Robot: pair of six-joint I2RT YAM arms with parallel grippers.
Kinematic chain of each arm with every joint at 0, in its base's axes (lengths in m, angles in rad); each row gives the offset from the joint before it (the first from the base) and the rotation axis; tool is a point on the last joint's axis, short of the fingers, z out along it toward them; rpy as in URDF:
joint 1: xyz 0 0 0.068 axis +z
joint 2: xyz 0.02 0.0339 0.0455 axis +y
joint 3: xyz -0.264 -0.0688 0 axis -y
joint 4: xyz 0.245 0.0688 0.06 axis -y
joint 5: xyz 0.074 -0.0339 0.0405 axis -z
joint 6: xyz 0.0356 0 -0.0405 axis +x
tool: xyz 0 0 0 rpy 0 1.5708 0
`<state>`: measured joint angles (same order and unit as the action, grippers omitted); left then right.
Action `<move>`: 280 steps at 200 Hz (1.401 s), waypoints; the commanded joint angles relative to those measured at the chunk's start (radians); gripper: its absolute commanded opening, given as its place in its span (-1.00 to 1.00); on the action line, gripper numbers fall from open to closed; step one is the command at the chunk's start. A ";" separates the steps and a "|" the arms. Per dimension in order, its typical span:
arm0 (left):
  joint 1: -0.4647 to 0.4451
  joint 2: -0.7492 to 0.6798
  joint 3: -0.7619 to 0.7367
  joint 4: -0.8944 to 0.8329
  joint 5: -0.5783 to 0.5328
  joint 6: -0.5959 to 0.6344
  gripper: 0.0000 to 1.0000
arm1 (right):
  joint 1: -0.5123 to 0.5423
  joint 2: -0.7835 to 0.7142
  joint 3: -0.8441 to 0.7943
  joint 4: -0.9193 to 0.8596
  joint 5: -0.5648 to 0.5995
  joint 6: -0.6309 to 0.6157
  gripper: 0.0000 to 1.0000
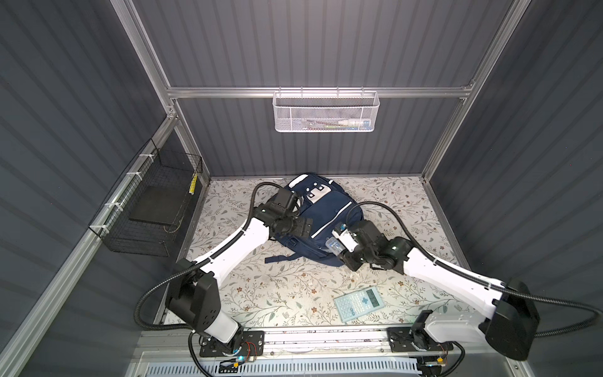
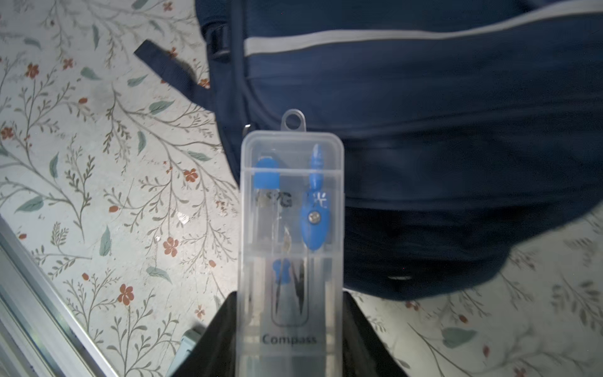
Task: Pack the student bag
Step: 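Lift the clear compass case with the right gripper toward the backpack opening, then lower the compass case into the backpack opening and open the right gripper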
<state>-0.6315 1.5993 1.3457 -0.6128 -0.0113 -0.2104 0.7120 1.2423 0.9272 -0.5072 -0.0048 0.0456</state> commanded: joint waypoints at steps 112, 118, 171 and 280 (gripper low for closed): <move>-0.264 0.478 0.531 -0.191 -0.467 0.141 -0.77 | -0.339 -0.069 -0.044 -0.039 -0.110 0.218 -0.40; -0.264 0.467 0.542 -0.199 -0.456 0.127 -0.98 | -0.333 -0.053 -0.043 -0.032 -0.113 0.232 -0.39; -0.098 0.239 0.474 -0.120 -0.019 -0.027 -1.00 | -0.245 0.128 0.028 0.076 -0.136 0.321 -0.38; -0.085 0.187 0.402 -0.013 0.158 -0.153 -1.00 | -0.159 0.690 0.433 0.446 -0.196 0.612 0.04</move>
<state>-0.7013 1.8179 1.7641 -0.6762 0.0746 -0.3275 0.5453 1.8874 1.3190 -0.1604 -0.1638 0.5697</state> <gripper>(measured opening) 0.069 0.476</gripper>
